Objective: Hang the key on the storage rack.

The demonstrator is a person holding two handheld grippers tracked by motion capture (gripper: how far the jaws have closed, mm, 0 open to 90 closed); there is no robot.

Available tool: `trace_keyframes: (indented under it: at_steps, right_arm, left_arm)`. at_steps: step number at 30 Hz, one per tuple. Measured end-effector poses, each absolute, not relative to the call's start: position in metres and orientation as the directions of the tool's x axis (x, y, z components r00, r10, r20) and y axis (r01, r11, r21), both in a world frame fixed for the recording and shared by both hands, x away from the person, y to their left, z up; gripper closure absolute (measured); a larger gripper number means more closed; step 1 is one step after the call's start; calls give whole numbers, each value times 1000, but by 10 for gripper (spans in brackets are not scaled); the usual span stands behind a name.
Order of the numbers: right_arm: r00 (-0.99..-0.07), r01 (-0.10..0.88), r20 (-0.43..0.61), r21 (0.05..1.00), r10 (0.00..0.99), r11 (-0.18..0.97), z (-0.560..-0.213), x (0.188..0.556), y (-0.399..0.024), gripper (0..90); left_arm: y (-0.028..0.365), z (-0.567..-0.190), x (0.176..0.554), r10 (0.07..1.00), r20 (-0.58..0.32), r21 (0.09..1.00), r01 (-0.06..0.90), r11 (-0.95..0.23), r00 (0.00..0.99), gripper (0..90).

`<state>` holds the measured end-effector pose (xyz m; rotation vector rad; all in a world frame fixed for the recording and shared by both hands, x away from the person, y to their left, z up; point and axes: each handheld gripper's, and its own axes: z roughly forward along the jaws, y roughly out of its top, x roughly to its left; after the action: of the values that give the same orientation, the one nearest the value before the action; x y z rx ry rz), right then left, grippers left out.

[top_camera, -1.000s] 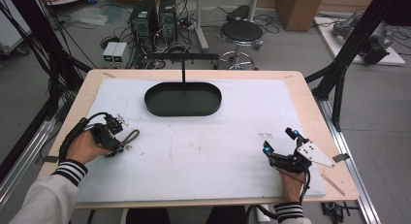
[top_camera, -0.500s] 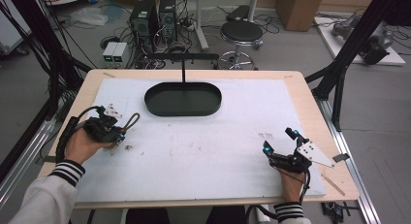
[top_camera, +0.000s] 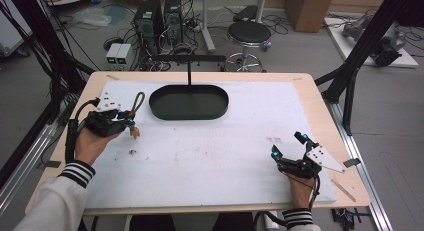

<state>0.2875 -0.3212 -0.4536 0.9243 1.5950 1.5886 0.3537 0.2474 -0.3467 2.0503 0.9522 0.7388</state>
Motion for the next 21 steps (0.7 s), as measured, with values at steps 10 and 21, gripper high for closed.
trace_keyframes:
  at_steps: [10,21]
  right_arm:
    - [-506,14,12,1000,863,-6,-454,288,-321,18]
    - [-505,8,7,1000,863,-3,-454,288,-321,18]
  left_arm:
    - [231,-333,368,825,211,873,278,-400,524,722]
    - [221,-317,392,840,191,906,239,-350,508,722]
